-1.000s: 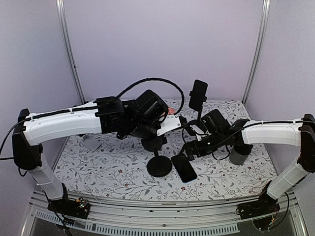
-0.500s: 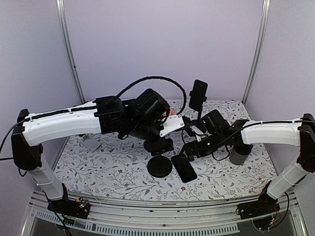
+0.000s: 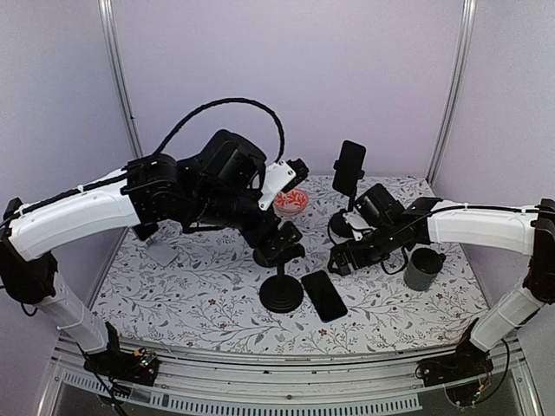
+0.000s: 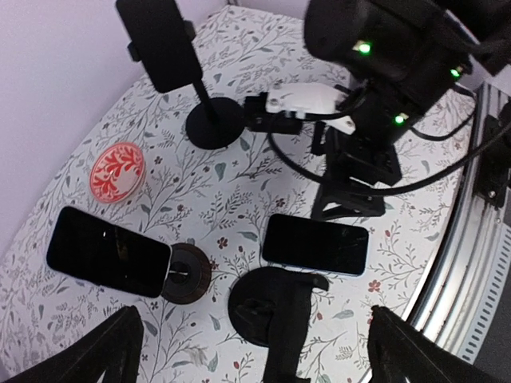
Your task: Place the phone on the phone stand
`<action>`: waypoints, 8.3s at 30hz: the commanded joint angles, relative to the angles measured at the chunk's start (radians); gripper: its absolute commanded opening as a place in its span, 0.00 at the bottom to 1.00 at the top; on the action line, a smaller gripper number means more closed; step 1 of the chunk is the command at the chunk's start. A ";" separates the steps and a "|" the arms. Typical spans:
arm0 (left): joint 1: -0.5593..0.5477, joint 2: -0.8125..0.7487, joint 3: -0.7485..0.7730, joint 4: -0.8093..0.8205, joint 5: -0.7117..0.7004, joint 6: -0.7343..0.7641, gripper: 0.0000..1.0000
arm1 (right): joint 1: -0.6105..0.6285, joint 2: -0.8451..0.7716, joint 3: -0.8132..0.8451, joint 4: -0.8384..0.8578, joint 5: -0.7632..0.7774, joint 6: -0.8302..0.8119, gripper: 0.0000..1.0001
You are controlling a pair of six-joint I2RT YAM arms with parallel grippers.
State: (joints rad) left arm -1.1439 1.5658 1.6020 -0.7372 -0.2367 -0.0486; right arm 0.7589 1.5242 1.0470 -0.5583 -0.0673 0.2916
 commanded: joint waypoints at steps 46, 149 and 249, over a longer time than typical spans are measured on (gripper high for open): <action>0.427 -0.274 -0.334 0.081 0.120 -0.392 0.91 | 0.207 0.565 0.312 -0.372 0.090 0.070 0.90; 0.349 0.233 0.063 0.560 0.830 -0.421 0.00 | 0.243 0.033 0.519 -0.079 0.378 -0.090 0.82; 0.329 -0.129 -0.222 0.166 1.239 0.144 0.00 | 0.088 0.008 0.126 0.217 -0.690 -0.243 0.26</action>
State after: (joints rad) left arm -0.7979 1.4300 1.3476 -0.5854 0.9794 0.0692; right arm 0.8532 1.5276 1.1557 -0.3439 -0.7265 0.0586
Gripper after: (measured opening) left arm 0.066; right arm 0.268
